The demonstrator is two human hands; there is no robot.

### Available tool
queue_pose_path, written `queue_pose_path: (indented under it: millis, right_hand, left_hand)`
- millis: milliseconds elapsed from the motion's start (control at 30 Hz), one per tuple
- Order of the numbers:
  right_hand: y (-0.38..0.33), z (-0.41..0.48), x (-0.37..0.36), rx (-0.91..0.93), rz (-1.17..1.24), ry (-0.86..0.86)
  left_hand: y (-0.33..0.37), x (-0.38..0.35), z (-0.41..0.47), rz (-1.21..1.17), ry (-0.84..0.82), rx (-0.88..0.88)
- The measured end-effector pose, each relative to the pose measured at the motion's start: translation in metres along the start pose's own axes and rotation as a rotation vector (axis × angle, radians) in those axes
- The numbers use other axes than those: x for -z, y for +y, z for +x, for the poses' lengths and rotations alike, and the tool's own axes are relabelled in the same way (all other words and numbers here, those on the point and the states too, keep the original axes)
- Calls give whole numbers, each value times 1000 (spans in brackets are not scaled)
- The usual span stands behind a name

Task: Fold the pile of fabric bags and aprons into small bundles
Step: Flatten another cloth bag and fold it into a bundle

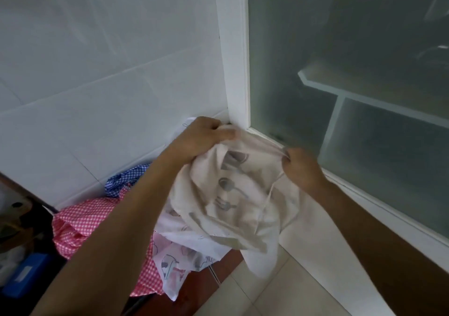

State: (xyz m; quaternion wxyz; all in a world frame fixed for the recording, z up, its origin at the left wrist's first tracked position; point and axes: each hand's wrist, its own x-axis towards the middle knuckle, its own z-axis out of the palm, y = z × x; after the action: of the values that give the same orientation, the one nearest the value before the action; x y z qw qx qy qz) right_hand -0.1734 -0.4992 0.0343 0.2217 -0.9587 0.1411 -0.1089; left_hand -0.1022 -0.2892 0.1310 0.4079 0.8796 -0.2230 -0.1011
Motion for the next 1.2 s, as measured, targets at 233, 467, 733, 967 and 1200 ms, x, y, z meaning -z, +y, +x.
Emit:
queue_pose_path:
  millis: [233, 467, 733, 967, 1200]
  right_hand:
    - [-4, 43, 51, 33, -116, -334]
    - [-2, 67, 52, 59, -323, -470]
    - [-7, 88, 64, -17, -294, -400]
    - [-47, 66, 20, 306, -194, -725]
    - [-129, 8, -18, 419, 659, -876]
  left_hand:
    - [-59, 24, -16, 775, -257, 133]
    - [-81, 60, -44, 349, -262, 261]
    - [-89, 88, -85, -174, -573, 410]
    - [-73, 73, -64, 12, -212, 276]
    - [-47, 49, -41, -36, -212, 79]
